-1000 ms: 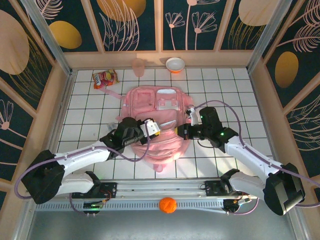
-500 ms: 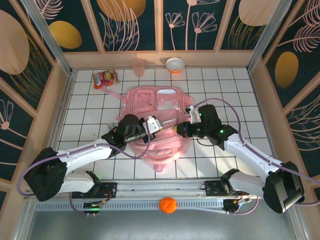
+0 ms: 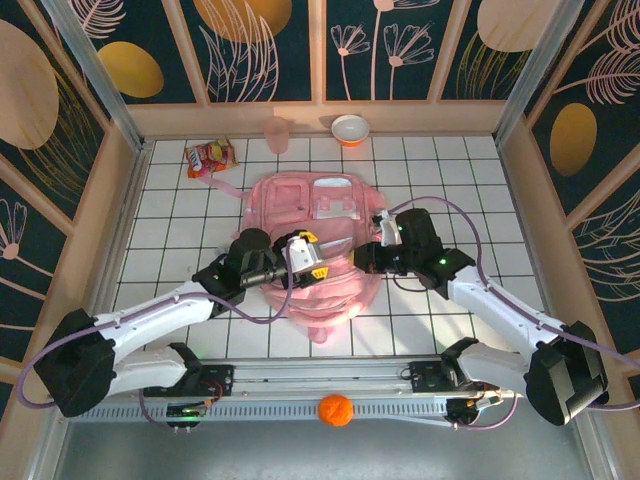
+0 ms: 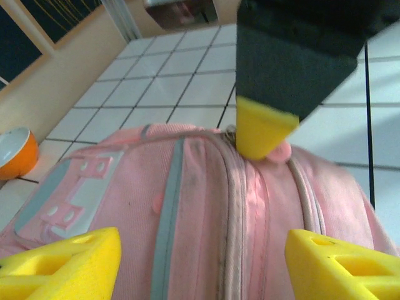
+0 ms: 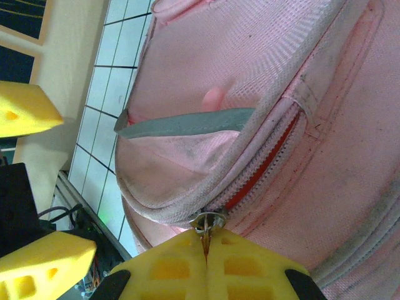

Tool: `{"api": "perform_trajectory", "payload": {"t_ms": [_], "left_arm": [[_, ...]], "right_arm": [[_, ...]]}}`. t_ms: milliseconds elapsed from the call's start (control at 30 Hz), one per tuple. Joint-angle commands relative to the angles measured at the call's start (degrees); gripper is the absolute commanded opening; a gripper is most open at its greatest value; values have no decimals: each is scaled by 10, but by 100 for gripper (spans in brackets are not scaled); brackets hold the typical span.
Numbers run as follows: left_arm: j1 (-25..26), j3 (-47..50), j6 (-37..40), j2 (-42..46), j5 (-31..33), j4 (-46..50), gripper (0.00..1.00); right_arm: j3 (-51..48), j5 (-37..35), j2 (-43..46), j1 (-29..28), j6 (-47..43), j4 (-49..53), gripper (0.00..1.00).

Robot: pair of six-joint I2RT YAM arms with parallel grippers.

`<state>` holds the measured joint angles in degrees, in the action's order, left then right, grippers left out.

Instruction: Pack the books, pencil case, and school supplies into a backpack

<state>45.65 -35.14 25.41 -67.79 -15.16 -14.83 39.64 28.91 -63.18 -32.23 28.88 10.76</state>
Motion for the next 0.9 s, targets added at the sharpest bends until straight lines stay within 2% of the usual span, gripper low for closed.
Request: {"api": "perform_trajectory", "payload": {"t_ms": [0, 67, 133, 233, 400, 500, 633, 867], "left_arm": [[-3, -11, 41, -12, 32, 64, 69], [-3, -14, 42, -30, 43, 60, 68], [-3, -19, 36, -54, 62, 49, 63], [-3, -28, 18, -76, 75, 26, 38], [-3, -59, -38, -83, 33, -11, 1], [-2, -87, -92, -100, -1, -33, 0], [4, -96, -161, -114, 20, -103, 0], [17, -132, -161, -138, 35, -93, 0]], "right_arm": [[31, 11, 0, 5, -8, -14, 0], [32, 11, 1, 6, -8, -14, 0], [31, 12, 3, 5, -8, -13, 0], [33, 8, 5, 5, -12, -3, 0], [37, -7, 6, 5, -15, 11, 0], [32, 1, 1, 0, 7, -18, 0], [26, -5, -11, -41, 41, -54, 0], [6, -32, -29, -92, 100, -118, 0]]}}
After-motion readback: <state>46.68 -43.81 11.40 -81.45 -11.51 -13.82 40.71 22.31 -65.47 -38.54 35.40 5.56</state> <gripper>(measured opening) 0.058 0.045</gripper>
